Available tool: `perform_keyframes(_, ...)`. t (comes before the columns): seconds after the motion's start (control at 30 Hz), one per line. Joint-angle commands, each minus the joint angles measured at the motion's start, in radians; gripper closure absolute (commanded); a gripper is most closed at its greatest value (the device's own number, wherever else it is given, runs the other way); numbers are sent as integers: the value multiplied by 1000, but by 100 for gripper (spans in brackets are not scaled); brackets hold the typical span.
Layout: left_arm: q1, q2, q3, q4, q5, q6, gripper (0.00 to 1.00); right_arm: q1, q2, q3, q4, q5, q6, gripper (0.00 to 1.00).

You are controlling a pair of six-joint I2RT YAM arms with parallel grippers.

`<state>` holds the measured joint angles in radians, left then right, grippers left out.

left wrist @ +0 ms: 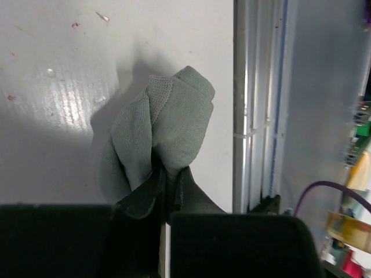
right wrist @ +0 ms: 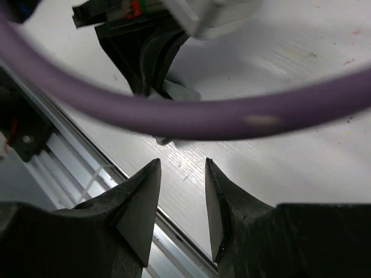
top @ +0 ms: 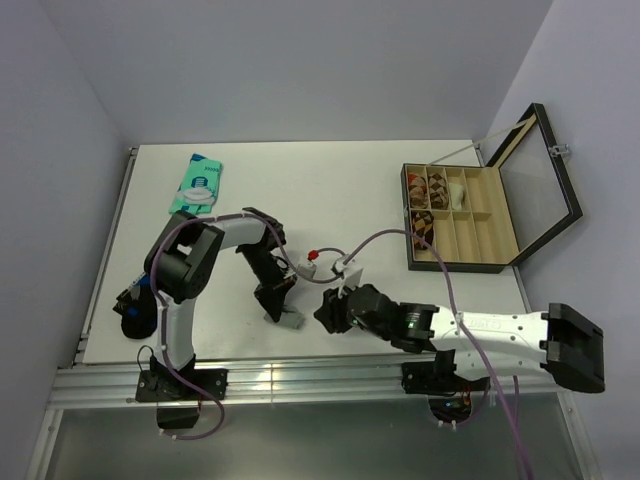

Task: Roll the socks
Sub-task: Roll the sock at the center of the board.

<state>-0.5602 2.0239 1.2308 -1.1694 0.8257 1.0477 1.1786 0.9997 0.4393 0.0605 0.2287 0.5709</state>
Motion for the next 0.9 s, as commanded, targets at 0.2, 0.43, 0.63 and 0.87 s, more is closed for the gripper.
perform_keyframes(0.2, 6, 121, 99, -142, -17, 37, 100, 193, 278, 202, 61, 175, -173, 57)
perform_keyframes(0.43, 5, 150, 119, -138, -36, 3, 100, 220, 520, 384, -25, 199, -259, 51)
perform_keyframes(0.63, 6, 182, 131, -153, -53, -17, 100, 219, 617, 454, -54, 198, -302, 49)
perform_keyframes(0.87, 6, 194, 134, -168, -66, -6, 100, 202, 648, 466, -73, 219, -322, 48)
